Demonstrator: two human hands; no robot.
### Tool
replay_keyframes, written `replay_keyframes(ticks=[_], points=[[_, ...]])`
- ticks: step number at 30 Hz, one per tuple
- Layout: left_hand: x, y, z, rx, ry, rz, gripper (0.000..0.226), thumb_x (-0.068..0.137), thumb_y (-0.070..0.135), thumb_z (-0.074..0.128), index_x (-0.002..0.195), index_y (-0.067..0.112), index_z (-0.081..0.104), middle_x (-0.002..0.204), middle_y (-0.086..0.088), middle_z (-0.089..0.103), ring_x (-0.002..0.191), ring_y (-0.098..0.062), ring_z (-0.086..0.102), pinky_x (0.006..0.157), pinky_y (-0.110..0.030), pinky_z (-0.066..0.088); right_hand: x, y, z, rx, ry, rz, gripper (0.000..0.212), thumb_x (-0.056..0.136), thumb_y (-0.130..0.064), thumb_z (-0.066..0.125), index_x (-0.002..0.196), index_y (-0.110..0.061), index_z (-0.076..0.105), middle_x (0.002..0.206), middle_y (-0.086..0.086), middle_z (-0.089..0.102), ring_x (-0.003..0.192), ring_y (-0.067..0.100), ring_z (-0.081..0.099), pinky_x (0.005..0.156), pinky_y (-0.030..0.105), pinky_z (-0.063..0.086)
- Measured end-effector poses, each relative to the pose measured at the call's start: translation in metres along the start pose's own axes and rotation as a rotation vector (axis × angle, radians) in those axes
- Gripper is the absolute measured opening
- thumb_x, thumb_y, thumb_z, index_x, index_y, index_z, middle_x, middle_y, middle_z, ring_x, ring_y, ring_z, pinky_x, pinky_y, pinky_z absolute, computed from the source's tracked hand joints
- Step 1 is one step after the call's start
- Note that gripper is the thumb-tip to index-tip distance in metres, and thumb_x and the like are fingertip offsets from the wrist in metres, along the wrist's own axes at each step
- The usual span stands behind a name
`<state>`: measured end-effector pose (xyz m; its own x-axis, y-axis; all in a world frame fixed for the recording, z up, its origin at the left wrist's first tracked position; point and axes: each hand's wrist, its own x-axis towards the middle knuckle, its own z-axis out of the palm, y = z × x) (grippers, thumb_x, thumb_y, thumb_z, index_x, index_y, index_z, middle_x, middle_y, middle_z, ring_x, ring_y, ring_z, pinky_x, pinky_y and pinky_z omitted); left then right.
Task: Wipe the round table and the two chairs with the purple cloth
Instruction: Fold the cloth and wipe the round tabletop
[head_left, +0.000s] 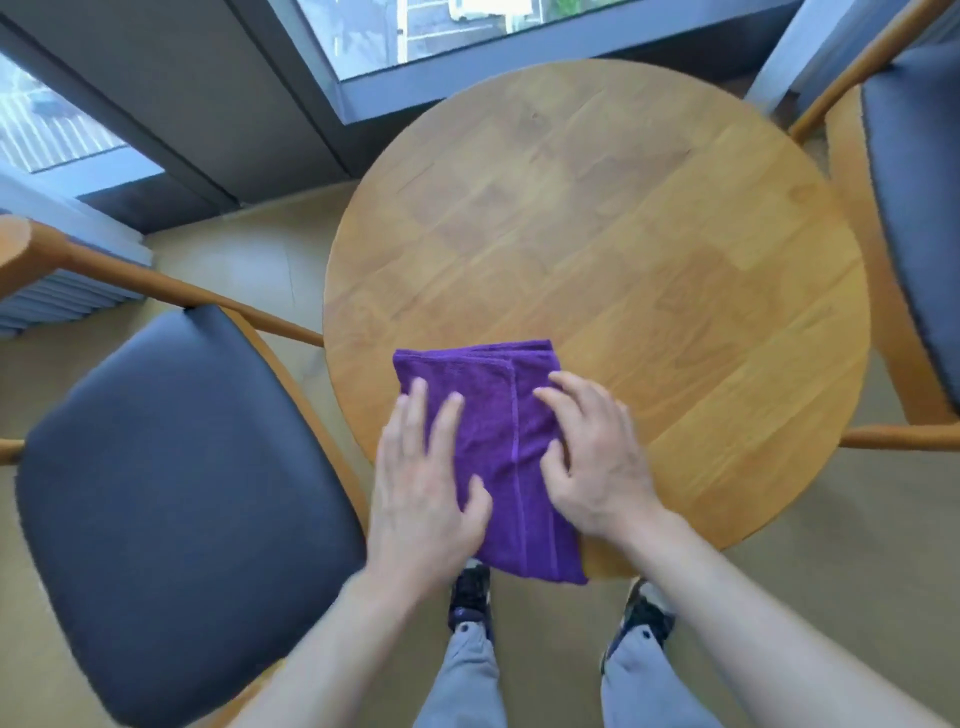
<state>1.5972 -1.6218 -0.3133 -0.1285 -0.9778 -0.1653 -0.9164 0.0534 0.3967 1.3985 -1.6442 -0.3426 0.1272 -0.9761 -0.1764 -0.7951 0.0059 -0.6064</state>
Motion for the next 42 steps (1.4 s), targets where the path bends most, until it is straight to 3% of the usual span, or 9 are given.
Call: replay_keyframes(ticks=[3, 5, 10, 17, 21, 29, 32, 37, 42], points=[[-0.016, 0.024, 0.036, 0.084, -0.08, -0.077, 0.079, 0.094, 0.055, 0.047, 0.162, 0.043, 0.009, 0.172, -0.002, -0.01, 0.158, -0.028, -0.012, 0.127, -0.053, 0.008, 0.035, 0.042, -0.025, -0.245, -0.096, -0.092, 0.068, 0.083, -0.029, 0.051, 0.149, -0.011, 0.049, 0.159, 0.011, 0.041, 0.145, 0.032, 0.038, 0.119, 0.05, 0.028], [-0.02, 0.036, 0.059, 0.157, -0.103, -0.186, 0.075, 0.097, 0.062, 0.036, 0.16, 0.047, -0.001, 0.171, -0.002, -0.017, 0.156, -0.03, -0.02, 0.126, -0.058, 0.006, 0.048, 0.062, -0.029, -0.382, -0.138, -0.193, 0.071, 0.088, -0.037, 0.044, 0.155, -0.014, 0.042, 0.164, 0.007, 0.035, 0.148, 0.029, 0.035, 0.121, 0.047, 0.024], [-0.012, 0.047, 0.096, 0.208, 0.047, -0.383, 0.074, 0.096, 0.06, 0.039, 0.162, 0.041, 0.012, 0.173, -0.005, 0.0, 0.158, -0.037, -0.003, 0.123, -0.063, 0.013, 0.049, 0.082, -0.016, -0.445, -0.084, -0.278, 0.072, 0.091, -0.042, 0.038, 0.158, -0.016, 0.036, 0.166, 0.005, 0.032, 0.15, 0.025, 0.03, 0.122, 0.044, 0.018], [0.045, 0.002, 0.079, 0.106, 0.091, -0.714, 0.071, 0.097, 0.066, 0.016, 0.157, 0.047, -0.015, 0.169, 0.001, -0.023, 0.154, -0.032, -0.024, 0.124, -0.06, -0.007, 0.051, 0.086, -0.015, -0.456, -0.069, -0.31, 0.072, 0.09, -0.042, 0.038, 0.158, -0.016, 0.036, 0.166, 0.006, 0.031, 0.15, 0.027, 0.031, 0.121, 0.046, 0.02], [0.045, 0.003, 0.079, 0.156, 0.153, -0.687, 0.072, 0.1, 0.06, 0.023, 0.162, 0.038, -0.008, 0.171, -0.005, -0.015, 0.156, -0.034, -0.016, 0.125, -0.06, 0.003, 0.053, 0.087, -0.016, -0.477, -0.079, -0.297, 0.074, 0.089, -0.043, 0.039, 0.158, -0.016, 0.035, 0.167, 0.005, 0.029, 0.151, 0.027, 0.031, 0.121, 0.047, 0.021], [-0.049, 0.065, 0.125, 0.193, 0.159, -0.546, 0.077, 0.094, 0.051, 0.044, 0.163, 0.025, 0.021, 0.171, -0.014, 0.009, 0.156, -0.044, 0.009, 0.116, -0.062, 0.023, 0.053, 0.079, -0.016, -0.466, -0.059, -0.275, 0.073, 0.085, -0.041, 0.041, 0.154, -0.016, 0.042, 0.164, 0.005, 0.033, 0.147, 0.029, 0.036, 0.12, 0.047, 0.021], [-0.033, 0.051, 0.112, 0.19, 0.149, -0.531, 0.073, 0.097, 0.054, 0.039, 0.163, 0.028, 0.021, 0.171, -0.014, 0.008, 0.156, -0.043, 0.006, 0.119, -0.063, 0.017, 0.054, 0.08, -0.017, -0.472, -0.07, -0.284, 0.073, 0.086, -0.041, 0.041, 0.154, -0.015, 0.042, 0.164, 0.007, 0.034, 0.147, 0.029, 0.034, 0.121, 0.045, 0.017], [0.055, -0.002, 0.077, 0.165, 0.184, -0.739, 0.069, 0.101, 0.057, 0.021, 0.164, 0.033, 0.005, 0.172, -0.009, -0.009, 0.157, -0.04, -0.007, 0.124, -0.063, 0.011, 0.052, 0.081, -0.015, -0.479, -0.082, -0.28, 0.074, 0.085, -0.041, 0.039, 0.154, -0.013, 0.042, 0.163, 0.009, 0.035, 0.147, 0.03, 0.034, 0.118, 0.05, 0.021], [0.057, 0.006, 0.089, 0.173, 0.262, -0.81, 0.068, 0.102, 0.055, 0.022, 0.164, 0.033, 0.002, 0.172, -0.006, -0.003, 0.158, -0.036, -0.002, 0.124, -0.061, 0.014, 0.064, 0.078, -0.024, -0.442, -0.115, -0.316, 0.071, 0.08, -0.044, 0.042, 0.144, -0.014, 0.052, 0.152, 0.01, 0.044, 0.136, 0.034, 0.04, 0.111, 0.05, 0.024]])
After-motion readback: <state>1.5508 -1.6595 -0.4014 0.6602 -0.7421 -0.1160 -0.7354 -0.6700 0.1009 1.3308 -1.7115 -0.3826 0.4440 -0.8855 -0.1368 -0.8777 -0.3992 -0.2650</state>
